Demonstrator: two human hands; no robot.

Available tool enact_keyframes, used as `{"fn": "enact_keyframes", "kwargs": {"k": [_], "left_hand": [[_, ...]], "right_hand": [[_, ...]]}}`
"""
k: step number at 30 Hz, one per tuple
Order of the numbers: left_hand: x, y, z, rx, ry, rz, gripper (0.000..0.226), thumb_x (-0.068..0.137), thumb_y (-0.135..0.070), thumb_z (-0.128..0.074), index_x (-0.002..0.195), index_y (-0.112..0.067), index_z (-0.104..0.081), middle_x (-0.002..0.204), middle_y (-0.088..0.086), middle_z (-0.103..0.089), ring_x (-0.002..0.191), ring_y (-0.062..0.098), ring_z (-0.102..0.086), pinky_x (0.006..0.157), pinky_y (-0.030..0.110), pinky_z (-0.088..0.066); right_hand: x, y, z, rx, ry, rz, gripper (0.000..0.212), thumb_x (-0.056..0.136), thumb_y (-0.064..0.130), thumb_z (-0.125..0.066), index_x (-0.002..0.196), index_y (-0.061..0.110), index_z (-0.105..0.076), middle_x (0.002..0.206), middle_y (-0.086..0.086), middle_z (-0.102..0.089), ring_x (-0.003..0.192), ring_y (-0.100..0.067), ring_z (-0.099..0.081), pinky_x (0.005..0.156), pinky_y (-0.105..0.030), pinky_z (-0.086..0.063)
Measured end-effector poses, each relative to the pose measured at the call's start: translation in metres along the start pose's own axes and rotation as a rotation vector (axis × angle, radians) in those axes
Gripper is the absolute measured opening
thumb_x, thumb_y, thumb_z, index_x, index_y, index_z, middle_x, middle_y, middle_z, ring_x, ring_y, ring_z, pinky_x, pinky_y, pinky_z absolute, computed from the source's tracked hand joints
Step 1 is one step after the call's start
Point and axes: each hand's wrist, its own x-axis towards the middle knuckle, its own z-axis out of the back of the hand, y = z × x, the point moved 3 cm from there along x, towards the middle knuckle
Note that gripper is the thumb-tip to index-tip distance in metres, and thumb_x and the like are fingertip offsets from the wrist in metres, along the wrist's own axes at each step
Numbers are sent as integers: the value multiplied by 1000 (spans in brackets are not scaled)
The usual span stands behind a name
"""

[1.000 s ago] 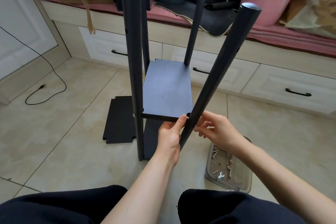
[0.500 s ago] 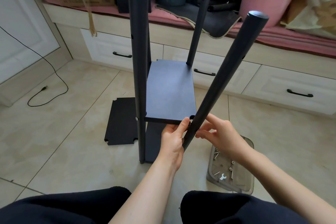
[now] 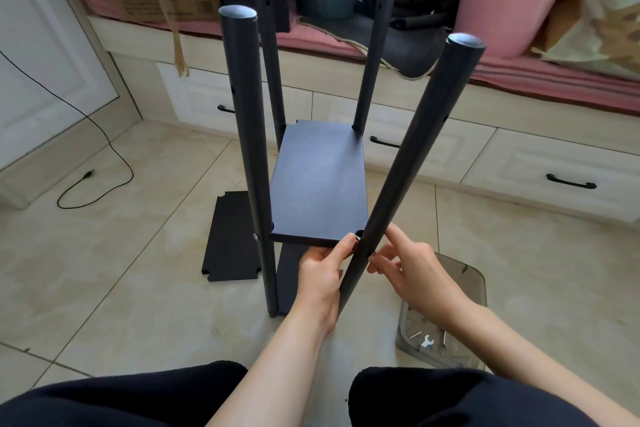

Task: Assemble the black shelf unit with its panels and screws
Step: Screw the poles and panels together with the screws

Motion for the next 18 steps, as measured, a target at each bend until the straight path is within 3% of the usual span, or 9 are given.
{"fn": "enact_keyframes", "kwargs": {"k": [2,8,13,16,18], "left_hand": [[0,0,0,-3,-32,5,13,92,-25,-71,97,-14,-77,102,8,-77,94,22,-74,61,16,-53],[1,2,-3,9,-130,30,24,82,-31,-79,98,-13,-76,94,2,-78,91,21,-74,67,23,-50],[3,2,-3,14,-57,47,42,54,-47,-78,81,-16,-79,93,10,-77,84,19,-72,66,25,-51],[3,0,-2,4,-32,17,48,55,-47,-77,87,-11,-79,95,14,-76,83,20,-71,60,19,-52],[3,0,-2,1,-35,2,52,58,-45,-76,92,-6,-77,96,16,-76,85,21,-72,61,19,-52]], "right_hand": [[0,-1,-1,7,-4,-5,39,98,22,-60,126,41,-41,79,17,-69,78,-5,-68,73,-35,-58],[1,-3,0,11,10,-11,38,97,21,-61,125,38,-42,85,20,-68,78,-11,-68,74,-39,-57],[5,-2,4,-1,10,33,37,93,18,-65,116,41,-47,89,22,-59,76,-14,-58,70,-33,-53],[9,1,3,85,45,53,46,92,9,-63,119,43,-50,87,19,-55,75,-14,-52,71,-27,-53],[10,2,2,145,54,47,46,91,3,-63,112,43,-53,95,11,-56,77,-14,-54,70,-32,-56]]}}
